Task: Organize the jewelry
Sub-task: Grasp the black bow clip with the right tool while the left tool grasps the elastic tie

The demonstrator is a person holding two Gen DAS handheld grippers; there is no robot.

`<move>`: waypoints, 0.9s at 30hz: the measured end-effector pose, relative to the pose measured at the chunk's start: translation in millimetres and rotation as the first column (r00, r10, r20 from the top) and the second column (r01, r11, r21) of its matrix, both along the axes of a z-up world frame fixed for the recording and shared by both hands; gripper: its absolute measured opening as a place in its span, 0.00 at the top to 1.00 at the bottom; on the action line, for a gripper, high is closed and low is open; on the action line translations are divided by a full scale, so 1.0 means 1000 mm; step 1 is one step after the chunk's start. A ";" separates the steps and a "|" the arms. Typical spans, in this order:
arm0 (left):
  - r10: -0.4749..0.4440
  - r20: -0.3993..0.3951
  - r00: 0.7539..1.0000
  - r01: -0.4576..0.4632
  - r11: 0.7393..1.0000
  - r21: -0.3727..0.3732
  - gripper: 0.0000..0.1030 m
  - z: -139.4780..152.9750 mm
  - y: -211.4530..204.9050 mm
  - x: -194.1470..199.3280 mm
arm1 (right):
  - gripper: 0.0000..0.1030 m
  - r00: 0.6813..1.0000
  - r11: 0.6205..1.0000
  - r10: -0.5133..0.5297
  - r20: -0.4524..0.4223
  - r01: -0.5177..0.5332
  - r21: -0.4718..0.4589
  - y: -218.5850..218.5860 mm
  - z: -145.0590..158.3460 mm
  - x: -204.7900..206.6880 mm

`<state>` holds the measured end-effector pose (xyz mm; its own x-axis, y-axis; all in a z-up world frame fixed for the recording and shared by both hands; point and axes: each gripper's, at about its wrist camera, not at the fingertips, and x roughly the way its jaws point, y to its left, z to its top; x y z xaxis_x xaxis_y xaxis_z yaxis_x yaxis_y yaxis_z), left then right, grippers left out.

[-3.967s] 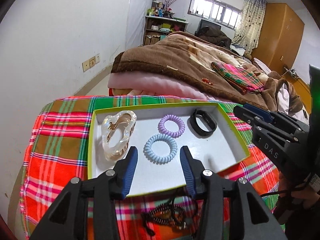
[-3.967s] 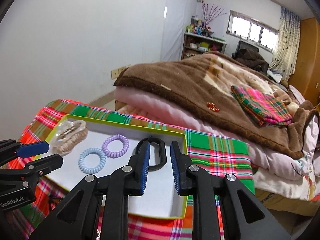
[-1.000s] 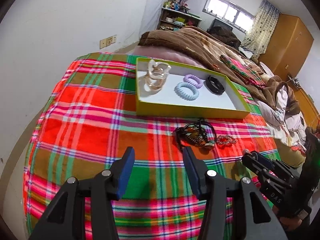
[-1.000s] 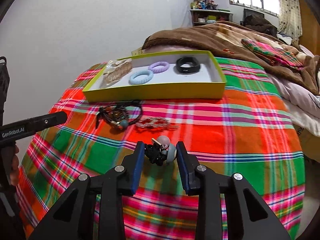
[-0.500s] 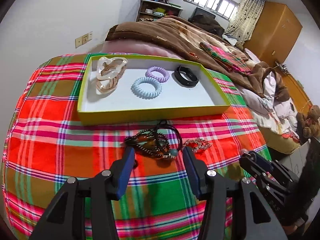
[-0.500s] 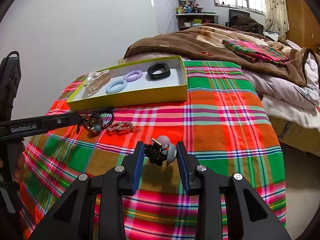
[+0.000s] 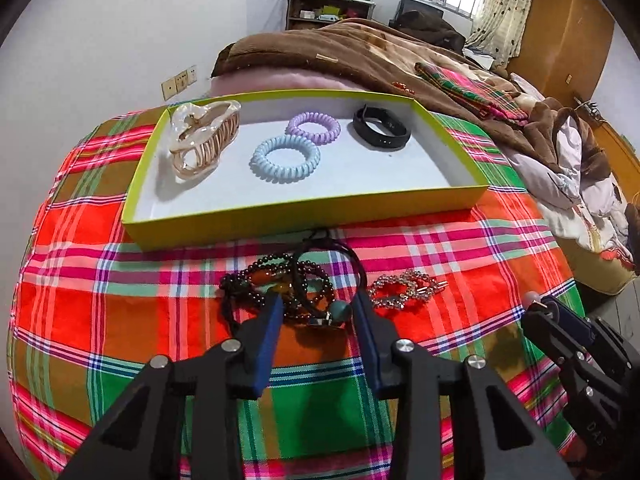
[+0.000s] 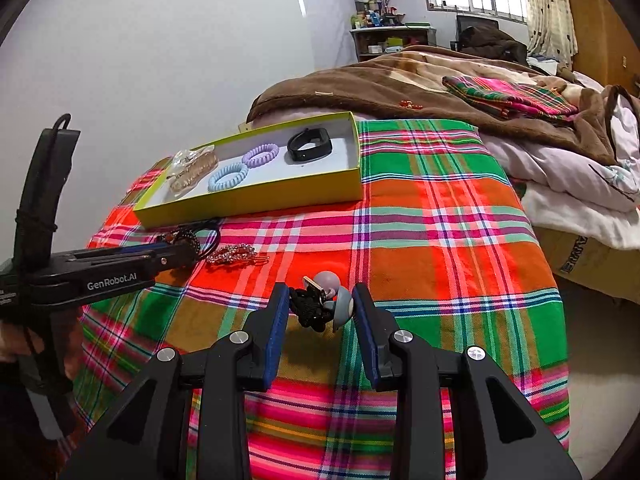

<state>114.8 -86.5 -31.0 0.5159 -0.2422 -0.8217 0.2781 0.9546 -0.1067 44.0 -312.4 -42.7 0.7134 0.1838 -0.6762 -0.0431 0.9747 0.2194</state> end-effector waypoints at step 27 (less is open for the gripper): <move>-0.041 0.051 0.998 0.043 0.998 -0.042 0.80 0.016 0.008 -0.034 | 0.68 1.000 1.000 0.002 0.026 -0.002 0.012 -0.001 0.005 -0.006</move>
